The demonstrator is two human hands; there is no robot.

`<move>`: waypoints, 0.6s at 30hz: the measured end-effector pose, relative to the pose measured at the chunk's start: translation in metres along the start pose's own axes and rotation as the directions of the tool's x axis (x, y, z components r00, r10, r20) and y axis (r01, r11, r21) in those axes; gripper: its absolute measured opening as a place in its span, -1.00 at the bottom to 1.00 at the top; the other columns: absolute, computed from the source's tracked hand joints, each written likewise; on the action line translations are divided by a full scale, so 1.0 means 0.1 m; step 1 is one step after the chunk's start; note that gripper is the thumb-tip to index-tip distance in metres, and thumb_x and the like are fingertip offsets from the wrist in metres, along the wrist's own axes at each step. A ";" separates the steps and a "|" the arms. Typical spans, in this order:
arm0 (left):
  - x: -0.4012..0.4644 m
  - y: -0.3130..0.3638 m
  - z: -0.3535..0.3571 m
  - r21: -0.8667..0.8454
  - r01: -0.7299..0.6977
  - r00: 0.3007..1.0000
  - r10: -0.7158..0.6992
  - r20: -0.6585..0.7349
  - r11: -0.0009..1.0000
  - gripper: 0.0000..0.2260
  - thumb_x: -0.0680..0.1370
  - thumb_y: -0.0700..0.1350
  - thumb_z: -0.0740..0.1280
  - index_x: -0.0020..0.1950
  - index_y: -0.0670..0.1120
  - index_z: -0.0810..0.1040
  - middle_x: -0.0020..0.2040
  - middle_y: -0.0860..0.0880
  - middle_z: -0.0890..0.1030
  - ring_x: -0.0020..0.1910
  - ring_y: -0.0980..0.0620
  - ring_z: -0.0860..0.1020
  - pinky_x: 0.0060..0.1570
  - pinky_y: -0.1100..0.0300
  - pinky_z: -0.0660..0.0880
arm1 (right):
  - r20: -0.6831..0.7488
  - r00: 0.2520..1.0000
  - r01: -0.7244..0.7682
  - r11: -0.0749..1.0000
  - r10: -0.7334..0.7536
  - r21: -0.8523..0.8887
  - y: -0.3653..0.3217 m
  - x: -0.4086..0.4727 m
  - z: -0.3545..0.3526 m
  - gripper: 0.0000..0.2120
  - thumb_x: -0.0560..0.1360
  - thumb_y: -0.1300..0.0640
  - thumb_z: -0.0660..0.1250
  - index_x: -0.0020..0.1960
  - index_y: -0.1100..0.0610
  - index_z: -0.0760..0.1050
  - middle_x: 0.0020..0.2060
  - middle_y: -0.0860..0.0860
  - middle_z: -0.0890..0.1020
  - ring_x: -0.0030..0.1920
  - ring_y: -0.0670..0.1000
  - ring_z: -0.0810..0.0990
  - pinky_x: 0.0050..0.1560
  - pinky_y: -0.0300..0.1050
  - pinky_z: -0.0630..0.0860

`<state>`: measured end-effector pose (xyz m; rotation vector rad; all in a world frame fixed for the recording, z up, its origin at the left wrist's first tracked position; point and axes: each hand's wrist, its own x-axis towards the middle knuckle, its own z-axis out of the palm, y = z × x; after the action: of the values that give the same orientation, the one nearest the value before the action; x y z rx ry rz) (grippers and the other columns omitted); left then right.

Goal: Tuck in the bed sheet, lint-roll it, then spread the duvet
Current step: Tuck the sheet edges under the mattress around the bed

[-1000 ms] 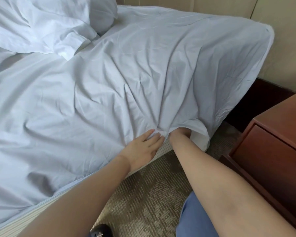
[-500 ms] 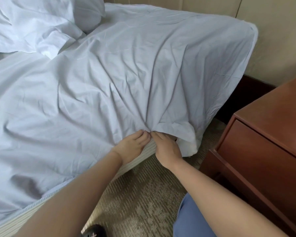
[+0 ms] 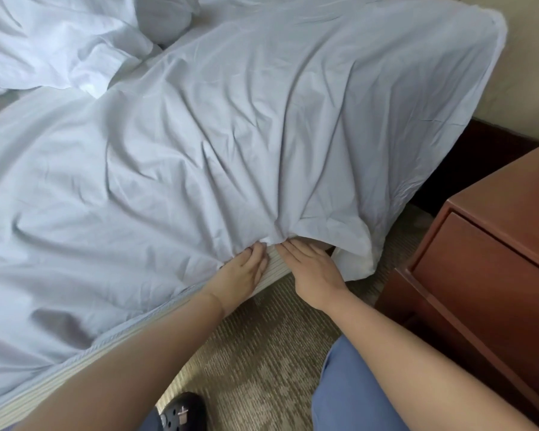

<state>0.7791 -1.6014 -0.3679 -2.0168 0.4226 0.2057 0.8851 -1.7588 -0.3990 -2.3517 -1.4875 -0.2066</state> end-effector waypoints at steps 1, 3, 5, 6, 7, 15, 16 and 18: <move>0.04 -0.01 -0.08 -0.076 0.020 1.000 -0.020 0.003 0.997 -0.45 0.64 -0.14 0.05 0.51 -0.38 -0.10 0.47 -0.38 0.13 0.47 -0.28 0.09 0.43 -0.04 0.13 | -0.004 1.000 0.006 1.000 -0.006 -0.019 -0.01 0.02 -0.02 -0.47 0.20 0.27 0.32 0.18 0.22 0.59 0.11 0.06 0.65 0.11 0.04 0.63 0.09 -0.05 0.55; 0.11 -0.05 -0.19 -0.258 0.097 0.995 -0.087 0.050 0.961 -0.44 0.61 -0.17 0.08 0.51 -0.36 -0.09 0.45 -0.37 0.16 0.47 -0.25 0.06 0.42 -0.02 0.15 | -0.031 1.000 -0.001 0.999 0.000 -0.045 0.02 0.06 -0.04 -0.48 0.20 0.32 0.37 0.18 0.22 0.59 0.12 0.07 0.64 0.13 0.05 0.61 0.10 -0.03 0.55; 0.19 -0.07 -0.22 -0.397 0.176 0.984 -0.150 0.095 0.901 -0.41 0.58 -0.16 0.16 0.50 -0.34 -0.03 0.42 -0.34 0.22 0.46 -0.23 0.07 0.39 0.00 0.22 | -0.036 0.995 -0.089 0.995 0.088 -0.037 0.03 0.08 -0.08 -0.46 0.21 0.34 0.40 0.20 0.20 0.58 0.15 0.06 0.62 0.15 0.06 0.57 0.08 -0.03 0.56; 0.22 -0.06 -0.22 -0.430 0.203 0.978 -0.165 0.125 0.880 -0.38 0.55 -0.14 0.22 0.49 -0.32 -0.01 0.40 -0.32 0.25 0.44 -0.23 0.09 0.35 0.01 0.28 | -0.048 0.993 -0.114 0.992 0.111 -0.046 0.04 0.10 -0.09 -0.46 0.22 0.35 0.40 0.21 0.20 0.57 0.16 0.06 0.62 0.14 0.07 0.58 0.07 -0.04 0.56; 0.24 -0.06 -0.20 -0.458 0.222 0.974 -0.172 0.148 0.861 -0.34 0.51 -0.13 0.28 0.48 -0.30 0.02 0.39 -0.31 0.27 0.41 -0.22 0.12 0.31 0.01 0.33 | -0.035 0.991 -0.130 0.990 0.128 -0.054 0.04 0.12 -0.10 -0.47 0.26 0.35 0.38 0.24 0.20 0.56 0.19 0.07 0.60 0.14 0.08 0.59 0.08 -0.03 0.55; 0.22 -0.15 -0.36 -0.590 0.219 0.975 -0.151 0.163 0.777 -0.39 0.47 -0.15 0.30 0.46 -0.23 0.16 0.41 -0.27 0.27 0.36 -0.20 0.24 0.27 -0.01 0.33 | 0.258 0.931 -0.255 0.966 0.258 -0.049 0.05 0.40 -0.31 -0.50 0.61 0.15 0.10 0.53 -0.03 0.13 0.45 0.05 0.29 0.41 0.13 0.27 0.34 -0.07 0.27; 0.18 -0.17 -0.38 -0.575 0.197 0.980 -0.157 0.119 0.794 -0.38 0.44 -0.13 0.36 0.45 -0.24 0.24 0.40 -0.31 0.30 0.35 -0.22 0.30 0.26 -0.02 0.37 | 0.285 0.921 -0.264 0.964 0.265 -0.045 0.03 0.41 -0.34 -0.50 0.61 0.14 0.10 0.53 -0.03 0.13 0.45 0.06 0.29 0.42 0.14 0.27 0.35 -0.06 0.26; 0.07 -0.20 -0.40 -0.493 0.128 0.991 -0.128 0.034 0.861 -0.54 0.27 -0.10 0.46 0.14 -0.22 0.59 0.18 -0.30 0.56 0.13 -0.21 0.54 0.12 0.01 0.50 | 0.304 0.914 -0.272 0.962 0.267 -0.028 -0.01 0.37 -0.36 -0.50 0.59 0.16 0.13 0.51 0.03 0.18 0.40 0.08 0.36 0.38 0.14 0.32 0.31 -0.06 0.30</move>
<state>0.7912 -1.6303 -0.3348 -2.5420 0.2463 0.2497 0.9024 -1.7398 -0.3544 -2.6337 -1.2570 0.2495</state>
